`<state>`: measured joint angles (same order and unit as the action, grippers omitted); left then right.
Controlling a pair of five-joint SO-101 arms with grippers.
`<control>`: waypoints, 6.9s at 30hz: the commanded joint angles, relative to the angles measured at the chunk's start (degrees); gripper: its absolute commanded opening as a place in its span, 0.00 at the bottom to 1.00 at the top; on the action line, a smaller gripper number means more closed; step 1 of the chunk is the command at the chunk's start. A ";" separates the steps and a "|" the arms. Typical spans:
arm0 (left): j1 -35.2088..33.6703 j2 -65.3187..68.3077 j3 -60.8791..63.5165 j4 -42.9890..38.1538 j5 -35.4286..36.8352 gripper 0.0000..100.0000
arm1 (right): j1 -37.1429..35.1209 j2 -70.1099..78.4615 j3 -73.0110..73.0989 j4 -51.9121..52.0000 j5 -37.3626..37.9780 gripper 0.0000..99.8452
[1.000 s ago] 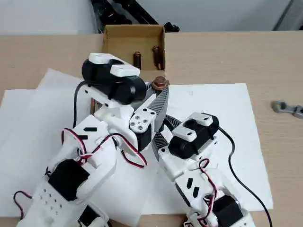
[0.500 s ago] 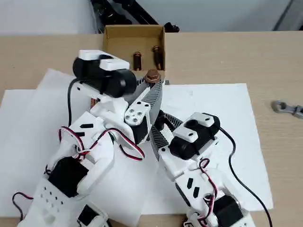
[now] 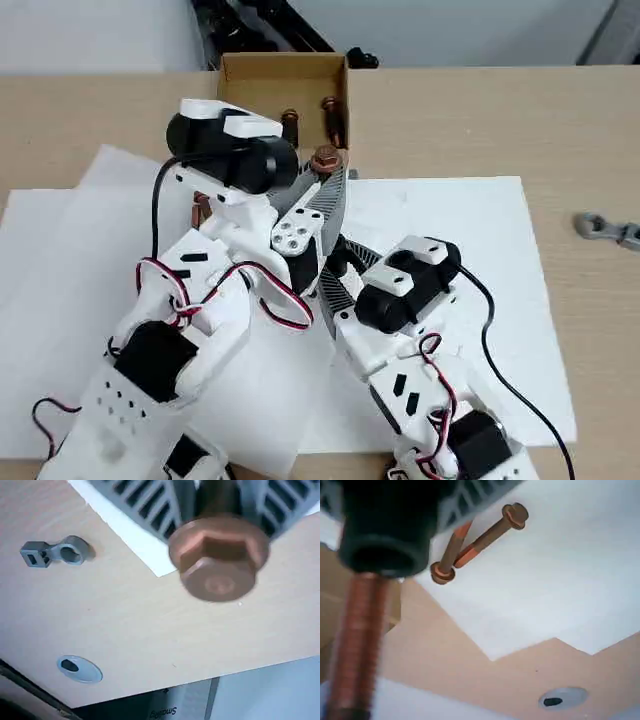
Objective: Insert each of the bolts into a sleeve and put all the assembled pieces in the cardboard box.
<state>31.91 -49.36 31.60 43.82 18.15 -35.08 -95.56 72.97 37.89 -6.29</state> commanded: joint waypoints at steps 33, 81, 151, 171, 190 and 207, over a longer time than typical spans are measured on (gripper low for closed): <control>2.20 0.26 -1.36 11.43 0.09 0.01 | -0.40 -0.84 -0.53 -1.45 0.35 0.01; -31.74 0.18 -14.20 34.20 -15.30 0.01 | 14.02 81.36 -51.96 -31.08 0.09 0.00; -40.00 43.43 -23.43 37.89 -10.90 0.04 | 16.48 90.07 -100.31 55.87 -1.85 0.17; -38.68 69.89 -46.20 44.92 -10.64 0.04 | 16.22 54.55 -42.73 36.97 0.35 0.17; -38.86 75.78 -49.19 44.84 -10.64 0.09 | 13.67 39.43 -25.05 34.86 -8.53 0.17; -41.23 88.97 -53.67 46.42 -8.09 0.05 | 13.67 39.08 -25.05 35.12 -10.02 0.17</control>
<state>-7.82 38.64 -21.49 89.98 9.10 -21.01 -56.79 48.26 72.70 -15.69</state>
